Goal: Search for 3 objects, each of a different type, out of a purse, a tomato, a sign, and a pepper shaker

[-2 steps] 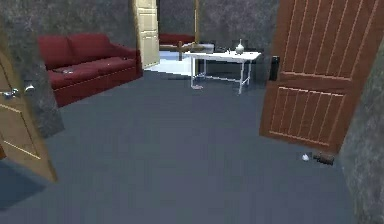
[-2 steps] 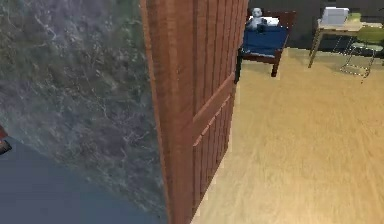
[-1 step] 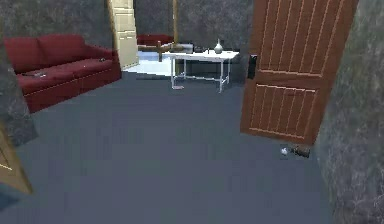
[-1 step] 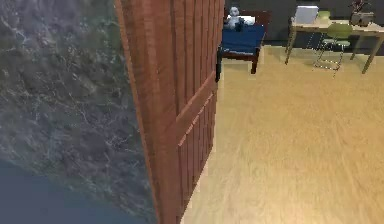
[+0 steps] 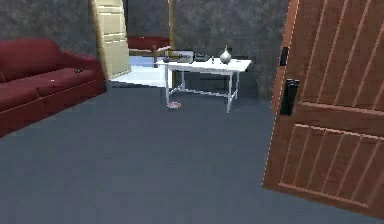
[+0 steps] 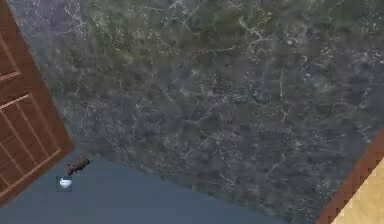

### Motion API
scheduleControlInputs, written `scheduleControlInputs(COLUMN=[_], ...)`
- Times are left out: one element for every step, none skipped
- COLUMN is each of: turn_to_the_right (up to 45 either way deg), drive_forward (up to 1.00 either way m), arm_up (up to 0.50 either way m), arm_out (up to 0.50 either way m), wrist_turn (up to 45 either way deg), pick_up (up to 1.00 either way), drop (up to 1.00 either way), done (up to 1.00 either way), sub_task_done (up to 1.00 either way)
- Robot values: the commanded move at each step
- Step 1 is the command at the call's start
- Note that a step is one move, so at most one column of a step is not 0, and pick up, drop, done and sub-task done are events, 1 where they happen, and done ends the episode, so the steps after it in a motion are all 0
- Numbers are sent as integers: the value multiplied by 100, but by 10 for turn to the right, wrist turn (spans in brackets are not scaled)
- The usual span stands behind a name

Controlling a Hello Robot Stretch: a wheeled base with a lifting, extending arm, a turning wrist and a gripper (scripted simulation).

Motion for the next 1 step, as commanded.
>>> scheduleControlInputs(turn_to_the_right=[0], drive_forward=[100], arm_up=[0], arm_out=[0], wrist_turn=[0], pick_up=[0], drop=[0], done=[0], sub_task_done=[0])
